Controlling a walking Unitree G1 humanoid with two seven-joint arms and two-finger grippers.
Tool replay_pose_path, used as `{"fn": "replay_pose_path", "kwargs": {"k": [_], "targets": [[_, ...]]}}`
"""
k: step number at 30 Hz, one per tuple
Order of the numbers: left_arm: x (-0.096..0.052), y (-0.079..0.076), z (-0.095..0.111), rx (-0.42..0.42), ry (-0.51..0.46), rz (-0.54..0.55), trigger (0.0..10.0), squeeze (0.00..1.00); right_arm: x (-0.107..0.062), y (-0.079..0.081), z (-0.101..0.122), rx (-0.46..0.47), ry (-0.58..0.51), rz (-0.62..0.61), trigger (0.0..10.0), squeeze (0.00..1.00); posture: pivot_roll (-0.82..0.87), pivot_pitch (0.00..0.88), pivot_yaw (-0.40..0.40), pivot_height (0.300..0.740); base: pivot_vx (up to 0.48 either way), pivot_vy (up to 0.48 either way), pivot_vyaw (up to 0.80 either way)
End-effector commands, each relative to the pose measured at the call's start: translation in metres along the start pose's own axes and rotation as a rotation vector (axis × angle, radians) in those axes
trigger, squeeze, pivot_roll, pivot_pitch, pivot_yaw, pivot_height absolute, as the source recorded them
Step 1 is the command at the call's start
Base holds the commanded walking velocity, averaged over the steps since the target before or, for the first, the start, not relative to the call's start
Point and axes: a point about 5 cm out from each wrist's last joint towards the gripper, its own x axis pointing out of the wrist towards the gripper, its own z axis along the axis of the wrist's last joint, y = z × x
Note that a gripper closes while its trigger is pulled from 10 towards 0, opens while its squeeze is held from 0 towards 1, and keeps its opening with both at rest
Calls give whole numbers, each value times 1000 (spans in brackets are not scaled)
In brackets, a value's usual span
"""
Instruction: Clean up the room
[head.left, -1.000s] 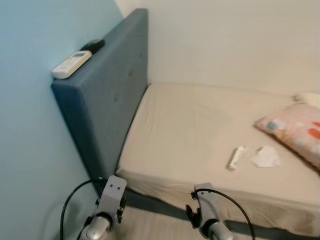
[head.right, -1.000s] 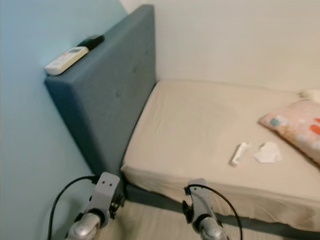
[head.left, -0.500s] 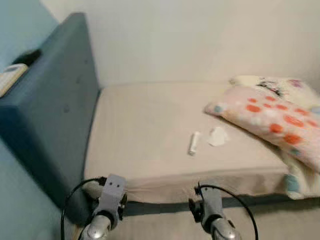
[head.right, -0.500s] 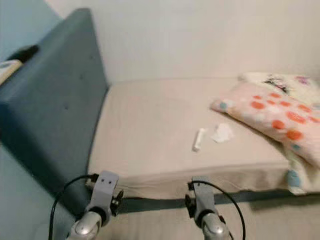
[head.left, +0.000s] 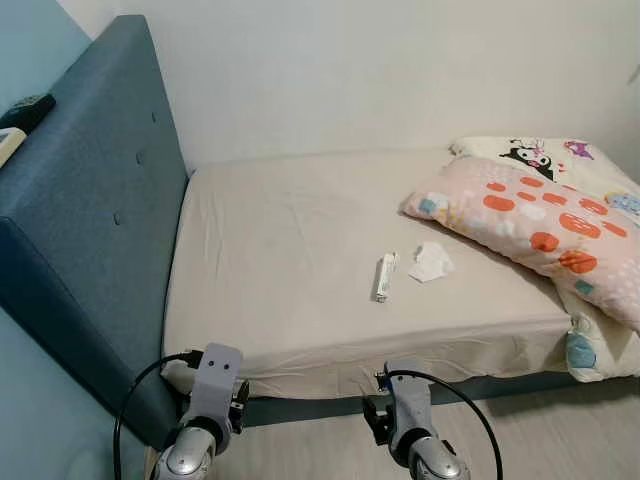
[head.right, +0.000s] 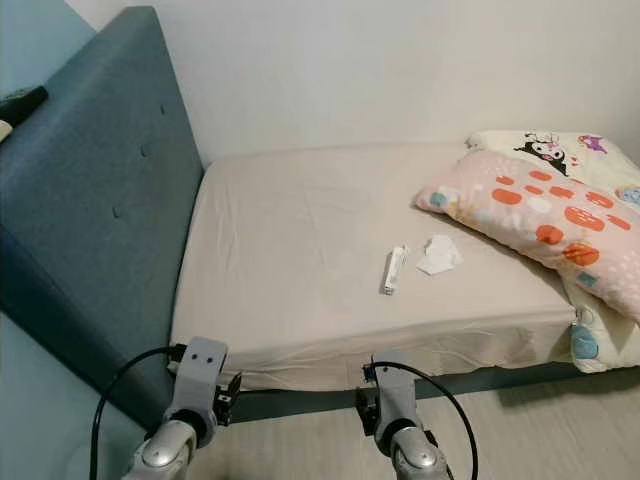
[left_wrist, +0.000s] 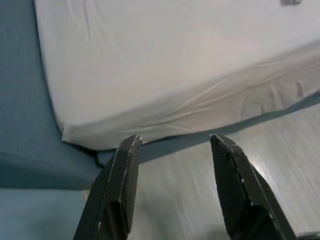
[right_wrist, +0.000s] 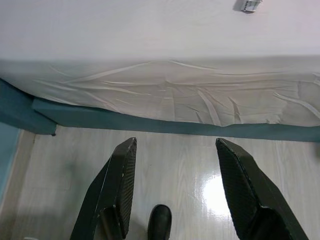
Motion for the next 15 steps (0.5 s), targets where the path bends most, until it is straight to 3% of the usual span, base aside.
{"fn": "replay_pose_path", "kwargs": {"k": [1,15], "targets": [[-3,-3,-2,-23,-3,-12,10000,0,-1,0,-2,22,-3,-2,10000,0,-4,134,-12,721,0,0,0],[-3,-6,1,-35,-26,-30,10000,0,-2,0,-2,10,-4,3,10000,0,-4,131,-16,721,0,0,0]]}}
